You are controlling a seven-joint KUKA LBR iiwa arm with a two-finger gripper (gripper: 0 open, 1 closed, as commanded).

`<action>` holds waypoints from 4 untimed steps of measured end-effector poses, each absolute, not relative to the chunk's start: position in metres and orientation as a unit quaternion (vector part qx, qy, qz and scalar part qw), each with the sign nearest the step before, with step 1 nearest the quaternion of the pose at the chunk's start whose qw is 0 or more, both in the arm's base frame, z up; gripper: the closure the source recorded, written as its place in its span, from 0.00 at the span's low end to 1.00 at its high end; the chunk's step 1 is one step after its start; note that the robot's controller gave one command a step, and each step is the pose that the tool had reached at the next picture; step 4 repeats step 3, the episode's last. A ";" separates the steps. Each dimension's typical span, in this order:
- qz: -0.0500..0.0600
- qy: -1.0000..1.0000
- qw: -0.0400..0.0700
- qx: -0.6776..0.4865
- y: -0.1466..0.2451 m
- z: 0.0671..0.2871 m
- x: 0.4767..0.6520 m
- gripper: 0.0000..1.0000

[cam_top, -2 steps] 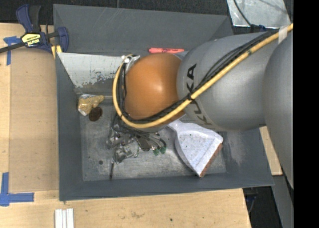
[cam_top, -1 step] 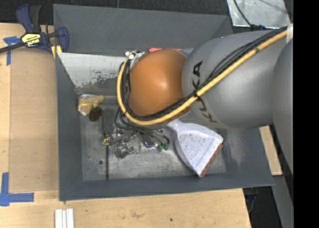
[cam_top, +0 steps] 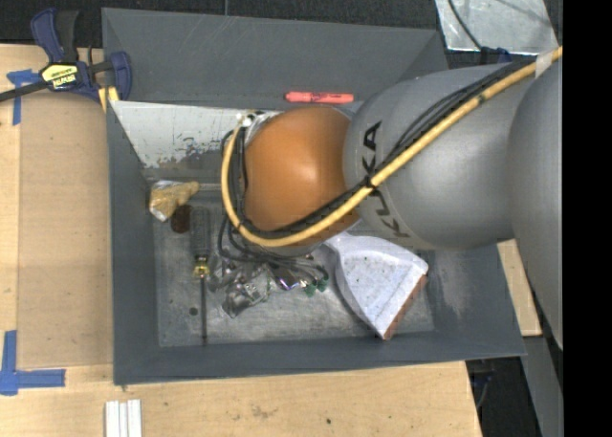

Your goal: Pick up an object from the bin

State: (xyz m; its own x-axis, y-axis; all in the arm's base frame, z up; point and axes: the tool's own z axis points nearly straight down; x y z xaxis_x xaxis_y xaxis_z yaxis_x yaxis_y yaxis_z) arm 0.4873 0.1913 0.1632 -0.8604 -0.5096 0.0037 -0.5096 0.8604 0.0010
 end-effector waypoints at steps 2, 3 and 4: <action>0.001 -0.960 0.000 0.279 0.149 0.175 0.498 1.00; -0.001 -0.956 0.001 0.294 0.155 0.219 0.493 1.00; -0.001 -0.956 0.001 0.294 0.155 0.219 0.493 1.00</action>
Offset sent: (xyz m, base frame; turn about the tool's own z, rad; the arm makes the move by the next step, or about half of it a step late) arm 0.0127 0.0045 0.0353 0.0010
